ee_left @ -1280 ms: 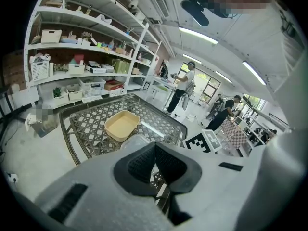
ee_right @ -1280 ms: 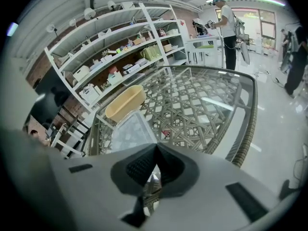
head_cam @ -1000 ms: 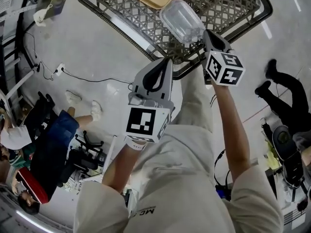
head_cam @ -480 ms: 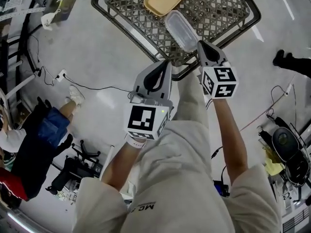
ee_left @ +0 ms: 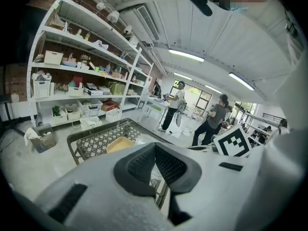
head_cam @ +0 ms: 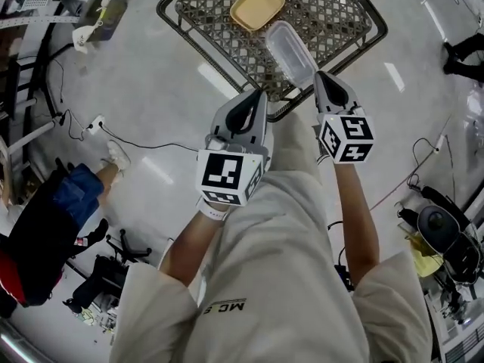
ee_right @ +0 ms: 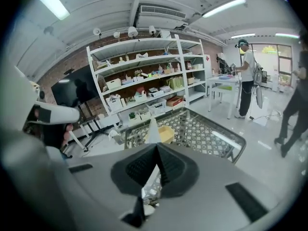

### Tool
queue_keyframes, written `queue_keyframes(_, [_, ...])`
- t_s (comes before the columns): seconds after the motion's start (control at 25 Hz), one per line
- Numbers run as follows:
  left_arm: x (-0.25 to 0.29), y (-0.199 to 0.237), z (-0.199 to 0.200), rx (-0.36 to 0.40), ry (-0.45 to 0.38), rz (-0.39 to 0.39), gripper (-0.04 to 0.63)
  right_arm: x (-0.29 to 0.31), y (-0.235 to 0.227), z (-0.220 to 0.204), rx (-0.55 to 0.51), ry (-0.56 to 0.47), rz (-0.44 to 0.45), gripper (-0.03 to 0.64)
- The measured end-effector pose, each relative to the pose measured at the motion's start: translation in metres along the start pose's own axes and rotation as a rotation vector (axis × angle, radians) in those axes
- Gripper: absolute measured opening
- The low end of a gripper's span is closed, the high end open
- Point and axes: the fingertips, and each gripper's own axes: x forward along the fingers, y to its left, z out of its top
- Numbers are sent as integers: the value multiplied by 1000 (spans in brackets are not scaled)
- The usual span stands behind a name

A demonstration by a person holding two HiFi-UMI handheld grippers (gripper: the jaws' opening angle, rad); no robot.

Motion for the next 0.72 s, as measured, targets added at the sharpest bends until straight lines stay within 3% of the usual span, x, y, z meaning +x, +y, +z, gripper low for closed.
queue_keyframes(0.72, [-51,-3,69,55,-189,18,21,-114,27,126,-92,-330,-31,16])
